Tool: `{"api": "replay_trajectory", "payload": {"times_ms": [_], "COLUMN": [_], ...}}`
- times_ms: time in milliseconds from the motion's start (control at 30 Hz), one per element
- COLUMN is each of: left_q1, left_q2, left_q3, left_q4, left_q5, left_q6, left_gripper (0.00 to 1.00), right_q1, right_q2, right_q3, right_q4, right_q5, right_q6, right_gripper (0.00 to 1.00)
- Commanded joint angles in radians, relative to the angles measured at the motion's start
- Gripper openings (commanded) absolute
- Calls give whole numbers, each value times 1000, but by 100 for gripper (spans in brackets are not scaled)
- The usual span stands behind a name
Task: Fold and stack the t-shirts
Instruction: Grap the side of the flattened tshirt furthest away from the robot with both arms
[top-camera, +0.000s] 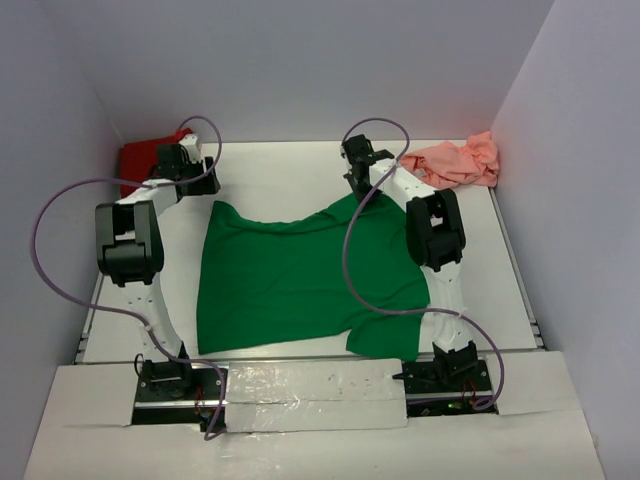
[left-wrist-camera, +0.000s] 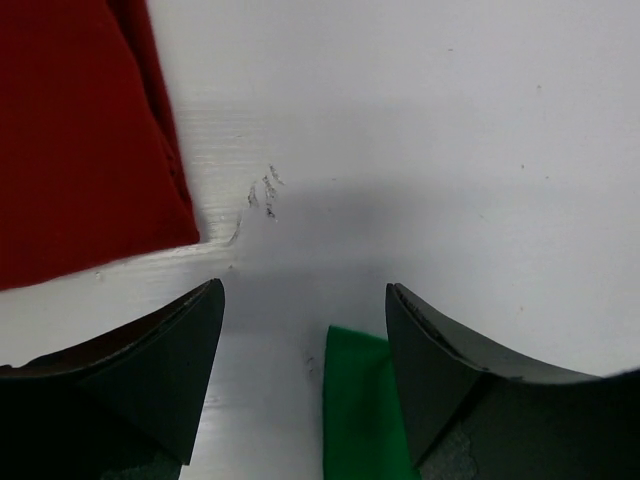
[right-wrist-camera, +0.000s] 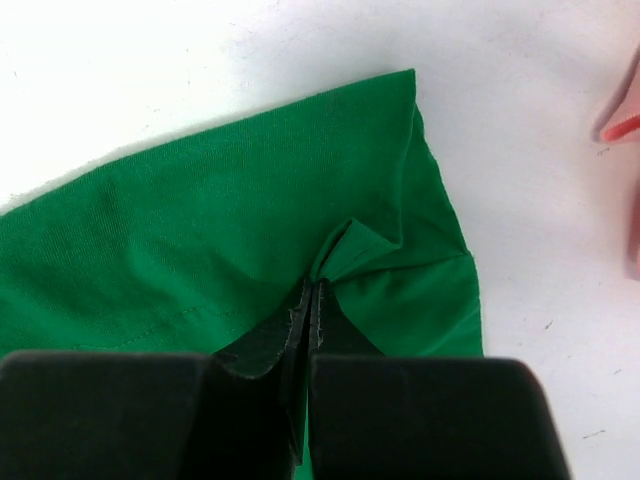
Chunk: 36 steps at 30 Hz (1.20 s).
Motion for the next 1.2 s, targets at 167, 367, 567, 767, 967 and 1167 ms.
{"api": "replay_trajectory", "payload": {"times_ms": [167,367,567,767,967,1167], "left_q1": [5,5,7,8,8,8], "left_q2": [75,87,110,127,135,118], "left_q3": [138,142,151,158,159,131], "left_q4": [-217,-306,-319,-303,-296,-250], "left_q5": [137,159,160,168,171,159], "left_q6": [-47,-35,-26,-33,-38,-44], "left_gripper": [68,67,65,35,11,4], "right_q1": [5,6,6,6,5,5], "right_q2": [-78,-78,-87,-107,-126,-129], "right_q3": [-3,12,15,9,9,-8], "right_q4": [22,17,11,10,7,17], "right_q5": [10,9,9,7,10,19], "right_q6": [-11,-12,-12,-15,-17,-20], "right_gripper": [0,0,0,0,0,0]}}
